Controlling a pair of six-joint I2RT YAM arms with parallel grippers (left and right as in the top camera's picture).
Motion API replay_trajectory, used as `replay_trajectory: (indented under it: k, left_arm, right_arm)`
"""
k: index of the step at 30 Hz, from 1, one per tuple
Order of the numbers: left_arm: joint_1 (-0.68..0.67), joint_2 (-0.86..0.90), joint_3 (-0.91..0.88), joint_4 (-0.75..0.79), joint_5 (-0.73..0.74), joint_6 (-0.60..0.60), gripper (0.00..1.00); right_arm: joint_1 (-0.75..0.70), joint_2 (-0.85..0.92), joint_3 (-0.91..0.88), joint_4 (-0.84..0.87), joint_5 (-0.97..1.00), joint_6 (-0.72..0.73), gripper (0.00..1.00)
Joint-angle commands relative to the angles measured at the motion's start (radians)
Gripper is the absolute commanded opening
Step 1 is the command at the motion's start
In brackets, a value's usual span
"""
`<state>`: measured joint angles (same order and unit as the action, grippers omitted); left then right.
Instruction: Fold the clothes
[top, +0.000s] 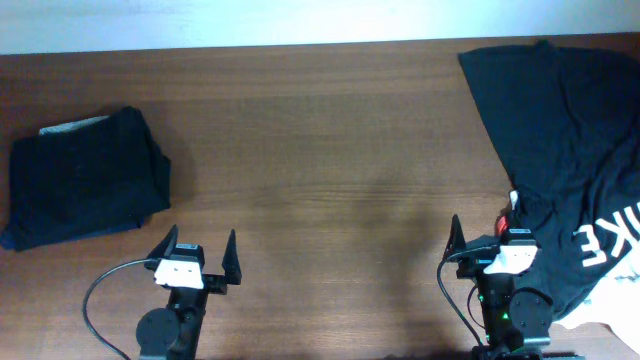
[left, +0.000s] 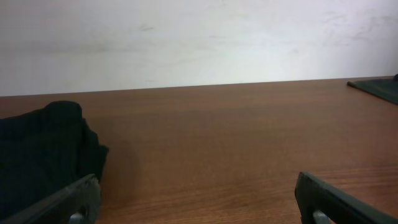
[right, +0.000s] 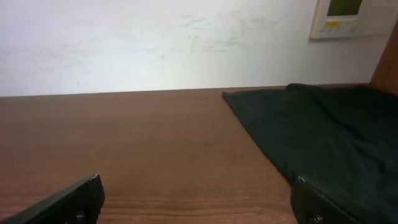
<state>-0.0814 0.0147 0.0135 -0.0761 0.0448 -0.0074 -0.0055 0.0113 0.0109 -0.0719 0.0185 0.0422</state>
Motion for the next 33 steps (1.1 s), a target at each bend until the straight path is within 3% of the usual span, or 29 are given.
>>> replay_trajectory:
  k: [1, 4, 9, 15, 23, 29, 31, 33]
  left_arm:
    - [-0.004, 0.002, 0.038, -0.041, 0.050, 0.014, 0.99]
    - [-0.003, 0.110, 0.169, -0.150, 0.048, 0.015, 0.99]
    - [-0.004, 0.349, 0.335, -0.206, 0.048, 0.015, 0.99]
    - [-0.004, 0.662, 0.588, -0.336, 0.071, 0.015, 0.99]
    - [-0.004, 0.726, 0.683, -0.470, 0.081, 0.015, 0.99]
    - [-0.004, 0.726, 0.683, -0.493, 0.082, 0.016, 0.99]
    - [-0.004, 0.726, 0.683, -0.493, 0.082, 0.016, 0.99]
    - [-0.004, 0.726, 0.683, -0.492, 0.082, 0.015, 0.99]
  right_arm:
    - [0.005, 0.002, 0.025, -0.039, 0.014, 0.019, 0.99]
    - [0.005, 0.002, 0.118, -0.178, 0.021, 0.019, 0.99]
    - [0.005, 0.047, 0.191, -0.250, 0.020, 0.019, 0.99]
    - [0.005, 0.463, 0.369, -0.268, 0.020, 0.019, 0.99]
    - [0.004, 1.078, 0.747, -0.503, 0.048, 0.019, 0.99]
    - [-0.171, 1.303, 0.735, -0.744, 0.120, 0.364, 0.99]
    - [-0.211, 1.363, 0.715, -0.767, 0.068, 0.371, 1.00]
    - [-0.219, 1.426, 0.703, -0.785, 0.034, 0.371, 0.91]
